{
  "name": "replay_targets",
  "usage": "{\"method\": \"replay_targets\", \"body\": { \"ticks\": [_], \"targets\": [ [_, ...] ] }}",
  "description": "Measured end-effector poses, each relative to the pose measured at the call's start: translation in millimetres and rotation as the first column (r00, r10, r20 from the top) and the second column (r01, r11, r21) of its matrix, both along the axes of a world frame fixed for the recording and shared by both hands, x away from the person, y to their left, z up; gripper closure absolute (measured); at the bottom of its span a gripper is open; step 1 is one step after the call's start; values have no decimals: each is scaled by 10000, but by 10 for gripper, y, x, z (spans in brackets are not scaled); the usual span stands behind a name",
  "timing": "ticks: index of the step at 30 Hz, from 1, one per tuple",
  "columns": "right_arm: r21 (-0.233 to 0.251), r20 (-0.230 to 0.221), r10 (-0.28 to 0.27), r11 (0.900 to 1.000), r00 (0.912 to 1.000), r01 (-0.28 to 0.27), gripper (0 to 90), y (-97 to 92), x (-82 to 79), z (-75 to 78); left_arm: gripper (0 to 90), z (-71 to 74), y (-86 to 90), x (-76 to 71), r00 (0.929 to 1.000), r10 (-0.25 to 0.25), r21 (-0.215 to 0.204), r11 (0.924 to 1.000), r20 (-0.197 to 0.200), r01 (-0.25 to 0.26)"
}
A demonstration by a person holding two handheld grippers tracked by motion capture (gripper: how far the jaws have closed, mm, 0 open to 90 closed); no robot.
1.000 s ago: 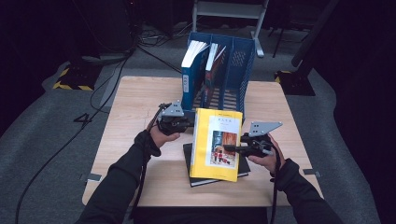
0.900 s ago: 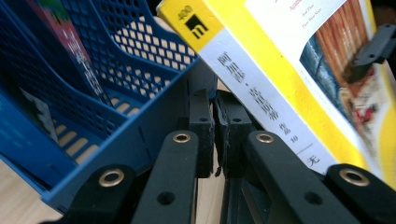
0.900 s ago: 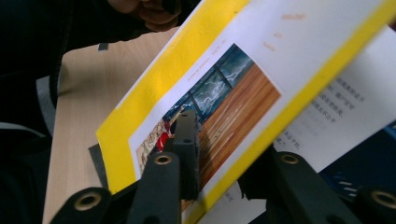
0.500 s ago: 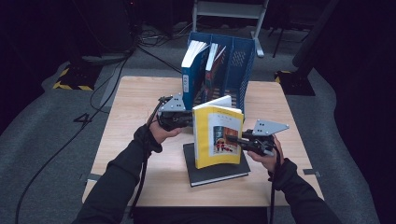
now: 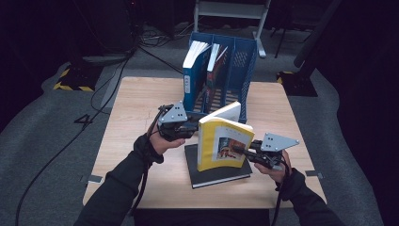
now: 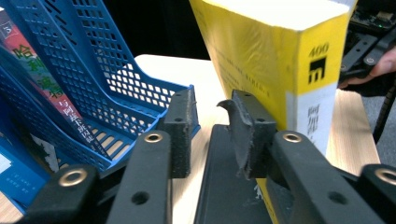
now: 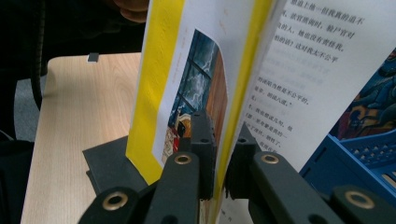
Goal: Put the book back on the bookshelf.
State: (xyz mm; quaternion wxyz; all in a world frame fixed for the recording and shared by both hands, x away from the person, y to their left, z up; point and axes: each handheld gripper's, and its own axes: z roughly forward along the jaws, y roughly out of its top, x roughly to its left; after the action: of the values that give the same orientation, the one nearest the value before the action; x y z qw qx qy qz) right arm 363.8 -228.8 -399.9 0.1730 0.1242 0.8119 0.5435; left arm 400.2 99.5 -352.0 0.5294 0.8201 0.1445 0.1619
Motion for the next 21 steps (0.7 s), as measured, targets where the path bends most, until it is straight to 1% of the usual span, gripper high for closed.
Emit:
{"method": "replay_targets", "body": {
  "ticks": [1,2,5,6,10,11,13,14,16,18,19,20,21],
  "targets": [
    [26,0,27,10000,10000,-27,844,-4,-8,-2,649,2,7,-21,10000,59,79,10000,30,-59],
    [63,-15,37,10000,10000,-37,845,-7,-21,-5,637,-1,13,-43,9999,128,-4,9999,-7,-128],
    [-3,64,81,10000,9999,-81,845,-14,-43,-4,613,-5,35,-81,9997,231,65,9997,-16,-231],
    [25,60,107,9999,9999,-107,845,-18,-55,-8,590,-9,47,-93,9997,226,82,9997,-51,-226],
    [16,124,179,9998,9998,-179,845,-30,-89,-11,552,-45,94,-171,9992,387,385,9985,56,-389],
    [5,141,206,9998,9997,-206,845,-35,-96,-11,518,-54,108,-197,9991,429,480,9979,62,-432],
    [12,176,225,9997,9996,-225,845,-37,-105,-13,490,-64,128,-221,9991,427,546,9976,68,-430],
    [1,192,271,9996,9994,-271,846,-41,-123,-15,475,-88,149,-266,9985,531,702,9961,131,-539],
    [6,199,281,9996,9994,-281,846,-41,-130,-16,464,-104,160,-288,9987,497,744,9960,105,-503],
    [-28,215,277,9996,9994,-276,846,-42,-139,-20,441,-139,179,-334,9990,442,903,9949,77,-447],
    [-4,216,284,9996,9994,-284,846,-45,-143,-23,417,-153,189,-353,9993,360,947,9949,25,-361],
    [-26,235,258,9997,9994,-258,846,-48,-150,-24,400,-171,200,-376,9996,249,950,9952,-117,-237],
    [-44,267,307,9995,9992,-306,846,-48,-157,-26,378,-187,199,-397,9996,232,991,9948,-183,-213]
  ]
}}
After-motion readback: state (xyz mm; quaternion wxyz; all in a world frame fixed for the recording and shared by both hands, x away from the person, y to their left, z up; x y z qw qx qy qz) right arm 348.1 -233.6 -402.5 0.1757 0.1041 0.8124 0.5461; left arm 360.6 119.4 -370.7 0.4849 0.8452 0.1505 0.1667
